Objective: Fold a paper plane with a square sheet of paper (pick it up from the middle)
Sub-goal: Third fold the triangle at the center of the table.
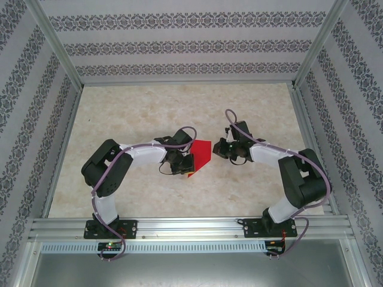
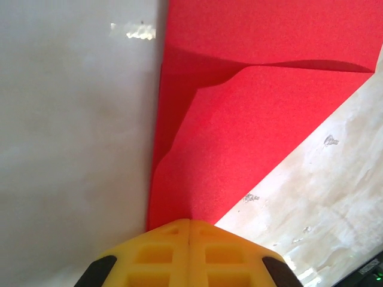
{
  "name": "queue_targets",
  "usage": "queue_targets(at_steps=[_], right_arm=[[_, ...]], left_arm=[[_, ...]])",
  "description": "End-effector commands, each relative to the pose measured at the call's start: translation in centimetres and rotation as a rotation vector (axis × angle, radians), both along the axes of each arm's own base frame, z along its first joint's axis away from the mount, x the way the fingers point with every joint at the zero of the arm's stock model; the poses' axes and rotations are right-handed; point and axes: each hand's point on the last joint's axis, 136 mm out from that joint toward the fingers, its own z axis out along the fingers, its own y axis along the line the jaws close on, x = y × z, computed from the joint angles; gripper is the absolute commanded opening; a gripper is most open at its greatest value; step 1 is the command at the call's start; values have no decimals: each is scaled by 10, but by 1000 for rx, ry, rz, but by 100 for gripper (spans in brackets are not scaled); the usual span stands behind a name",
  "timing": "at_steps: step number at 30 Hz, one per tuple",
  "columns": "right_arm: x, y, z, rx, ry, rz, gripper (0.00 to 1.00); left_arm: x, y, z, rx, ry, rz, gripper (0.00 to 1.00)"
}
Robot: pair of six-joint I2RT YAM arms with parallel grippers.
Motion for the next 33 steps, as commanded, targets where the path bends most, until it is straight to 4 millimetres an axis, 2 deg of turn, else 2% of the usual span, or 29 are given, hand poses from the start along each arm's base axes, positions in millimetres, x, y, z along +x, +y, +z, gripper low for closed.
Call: queue_targets(at_steps=[1,5,9,12,16,18,21,24,27,33], right_arm=[[-7,25,0,2,9,25,5],[-11,50,-13,20,49,51,4],[-14,49,-31,0,88,44,4],[-16,33,-47,-61,126,14,3],[-13,-5,-64,-129,166,-80,3],[-9,-25,-66,-154,171,-135,3],[-2,-34,-52,-155,126,-156,3],[2,-22,-27,-105,56,-124,3],[0,-5,-10,-73,13,-84,4],[-10,30,-9,4,31,2,4]], left_arm=[[-9,25,-22,151,1,-93,5],[-7,26,-22,154,-10,-129,5],[-4,25,-20,144,-15,-133,4],[-2,25,-18,144,-23,-130,4],[-3,28,-19,148,-16,-116,4],[-4,29,-20,149,-15,-113,4],[-3,28,-20,146,-14,-110,4],[-2,27,-20,141,-15,-109,4],[-1,25,-20,138,-16,-107,4],[1,24,-18,134,-20,-106,4]])
